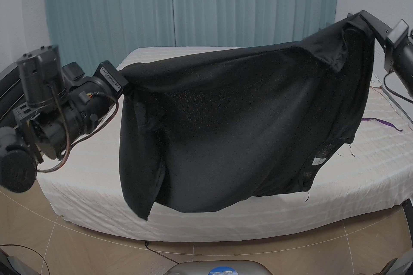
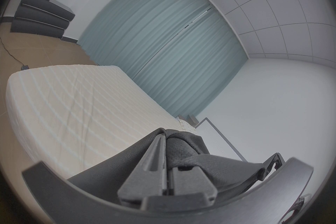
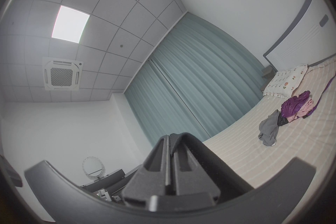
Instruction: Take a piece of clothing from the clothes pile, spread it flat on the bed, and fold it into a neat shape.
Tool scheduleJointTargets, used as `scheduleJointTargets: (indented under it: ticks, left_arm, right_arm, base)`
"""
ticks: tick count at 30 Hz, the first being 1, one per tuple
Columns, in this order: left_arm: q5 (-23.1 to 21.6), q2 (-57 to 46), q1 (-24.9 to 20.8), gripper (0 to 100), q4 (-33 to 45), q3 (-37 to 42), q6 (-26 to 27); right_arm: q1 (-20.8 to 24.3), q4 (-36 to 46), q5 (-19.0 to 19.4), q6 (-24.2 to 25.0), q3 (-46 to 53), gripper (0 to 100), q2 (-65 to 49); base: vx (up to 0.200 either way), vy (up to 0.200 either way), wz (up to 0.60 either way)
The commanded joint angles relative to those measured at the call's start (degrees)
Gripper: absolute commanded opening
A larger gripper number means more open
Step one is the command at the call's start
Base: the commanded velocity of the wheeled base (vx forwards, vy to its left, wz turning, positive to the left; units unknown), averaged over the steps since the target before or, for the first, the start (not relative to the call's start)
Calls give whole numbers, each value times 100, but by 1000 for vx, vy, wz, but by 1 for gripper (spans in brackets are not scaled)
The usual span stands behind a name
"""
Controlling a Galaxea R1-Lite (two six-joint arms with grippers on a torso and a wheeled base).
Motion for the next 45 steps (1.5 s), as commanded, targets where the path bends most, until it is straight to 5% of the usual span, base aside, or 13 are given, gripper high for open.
scheduleJointTargets:
  ticks: [1, 11, 21, 36, 37, 38, 39, 45]
  left_arm:
    - [-16, 1401, 381, 0, 127, -1140, 26]
    - [-121, 2667, 733, 0, 145, -1975, 43]
    - [-95, 3731, 759, 0, 136, -2107, 43]
    - [-60, 5005, 803, 0, 145, -2635, -282]
    - [-60, 5067, 812, 100, 145, -2705, -308]
    - [-60, 5119, 821, 100, 154, -2758, -326]
    - [-60, 5242, 865, 100, 154, -2881, -387]
    - [2, 5611, 1014, 100, 75, -3355, -466]
  right_arm:
    - [-265, -16, -67, -46, -1149, 0, 1834]
    - [-300, -341, -286, -55, -2484, 0, 3732]
    - [-309, -692, -313, -398, -2713, 0, 5042]
    - [-318, -1167, -524, -406, -3021, 0, 6729]
    - [-318, -1149, -515, -415, -3056, 0, 6791]
    - [-318, -1123, -506, -406, -3082, 0, 6835]
    - [-318, -1088, -488, -406, -3161, 100, 6966]
    - [-344, -701, -559, -406, -3574, 100, 7555]
  base:
    - [200, 0, 0]
    - [200, 0, 0]
    - [200, 0, 0]
    - [0, 0, 0]
    - [0, 0, 0]
    - [0, 0, 0]
    - [0, 0, 0]
    - [0, 0, 0]
